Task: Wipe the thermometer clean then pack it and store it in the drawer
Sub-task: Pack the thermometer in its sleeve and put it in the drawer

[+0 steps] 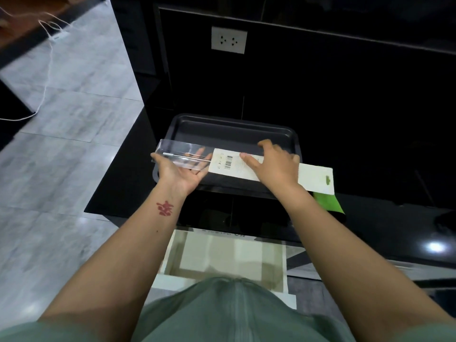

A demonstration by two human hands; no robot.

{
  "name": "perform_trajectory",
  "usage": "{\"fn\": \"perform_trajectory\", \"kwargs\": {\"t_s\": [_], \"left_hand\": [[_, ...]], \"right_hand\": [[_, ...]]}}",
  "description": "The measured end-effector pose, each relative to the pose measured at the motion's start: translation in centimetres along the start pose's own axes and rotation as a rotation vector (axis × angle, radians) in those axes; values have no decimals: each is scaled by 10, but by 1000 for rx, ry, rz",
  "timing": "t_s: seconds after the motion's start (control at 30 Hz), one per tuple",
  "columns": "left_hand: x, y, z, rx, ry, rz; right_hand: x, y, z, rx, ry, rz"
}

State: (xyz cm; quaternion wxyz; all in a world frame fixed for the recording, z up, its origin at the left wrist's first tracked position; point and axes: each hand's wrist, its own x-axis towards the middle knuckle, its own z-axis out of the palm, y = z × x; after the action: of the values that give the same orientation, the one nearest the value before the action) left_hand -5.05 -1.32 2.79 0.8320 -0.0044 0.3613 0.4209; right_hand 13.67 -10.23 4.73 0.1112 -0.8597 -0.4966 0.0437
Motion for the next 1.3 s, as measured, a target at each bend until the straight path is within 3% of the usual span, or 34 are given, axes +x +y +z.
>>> {"fn": "perform_trajectory", "kwargs": {"t_s": [0.23,0.4,0.77,1.13,1.3], "left_hand": [[6,25,-7,-47,49,71],[5,20,-4,-15,33,45],[10,-18,8,152,-88,23],[8,-31,16,423,23,105],[6,-33,15,490,32,176]], "right_hand": [[8,35,-2,8,177,232],[11,51,3,193,13,423],[8,29,12,345,-95,346],[3,26,5,219,-290,241],[4,21,0,240,-395,78]]}}
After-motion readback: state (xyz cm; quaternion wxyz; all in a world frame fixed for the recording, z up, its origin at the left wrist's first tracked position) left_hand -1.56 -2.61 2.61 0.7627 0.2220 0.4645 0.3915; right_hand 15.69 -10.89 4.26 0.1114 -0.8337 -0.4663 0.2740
